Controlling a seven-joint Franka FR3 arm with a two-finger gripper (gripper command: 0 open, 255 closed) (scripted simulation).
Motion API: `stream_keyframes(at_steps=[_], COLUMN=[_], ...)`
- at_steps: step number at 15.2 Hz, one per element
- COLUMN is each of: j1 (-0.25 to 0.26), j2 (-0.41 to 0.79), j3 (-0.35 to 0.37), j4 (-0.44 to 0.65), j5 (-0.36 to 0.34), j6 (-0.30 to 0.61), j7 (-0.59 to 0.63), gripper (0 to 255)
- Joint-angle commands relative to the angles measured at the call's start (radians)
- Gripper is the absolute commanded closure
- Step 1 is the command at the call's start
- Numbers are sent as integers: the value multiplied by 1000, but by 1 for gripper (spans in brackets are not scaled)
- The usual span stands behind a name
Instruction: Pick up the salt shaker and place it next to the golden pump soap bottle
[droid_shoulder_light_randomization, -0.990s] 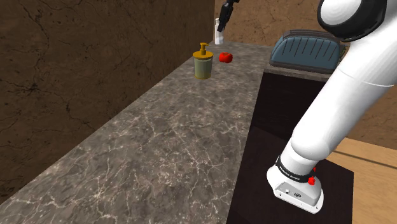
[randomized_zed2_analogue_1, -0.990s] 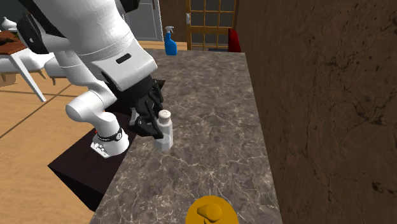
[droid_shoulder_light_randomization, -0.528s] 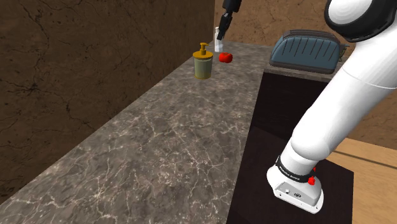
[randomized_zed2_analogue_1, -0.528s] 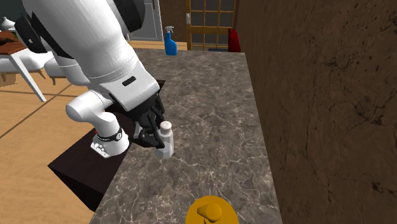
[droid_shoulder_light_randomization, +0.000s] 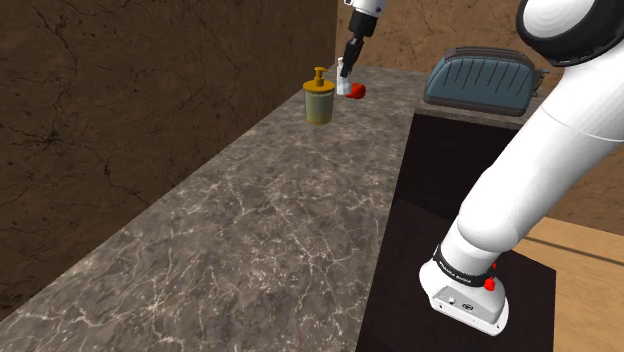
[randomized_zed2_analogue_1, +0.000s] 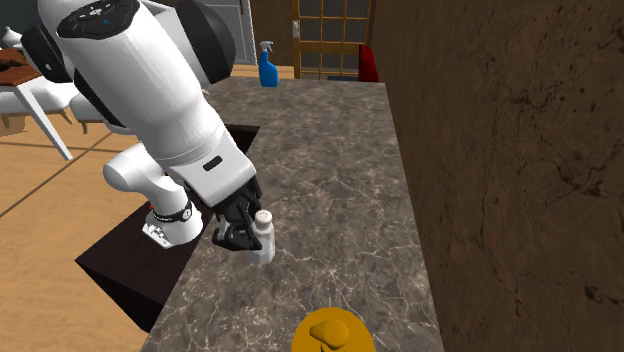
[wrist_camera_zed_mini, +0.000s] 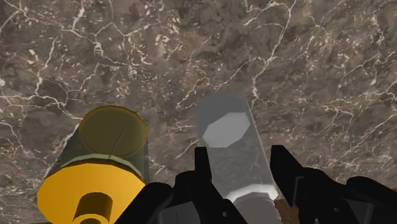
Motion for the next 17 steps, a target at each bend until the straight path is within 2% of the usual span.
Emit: stream_keyframes(at_steps=[1, 17], j1=[0, 1], j2=[-2, 5], j3=[1, 0], j4=[-27, -233], j5=[1, 19], j6=[26, 233], j7=[-4, -55], gripper=[255, 255])
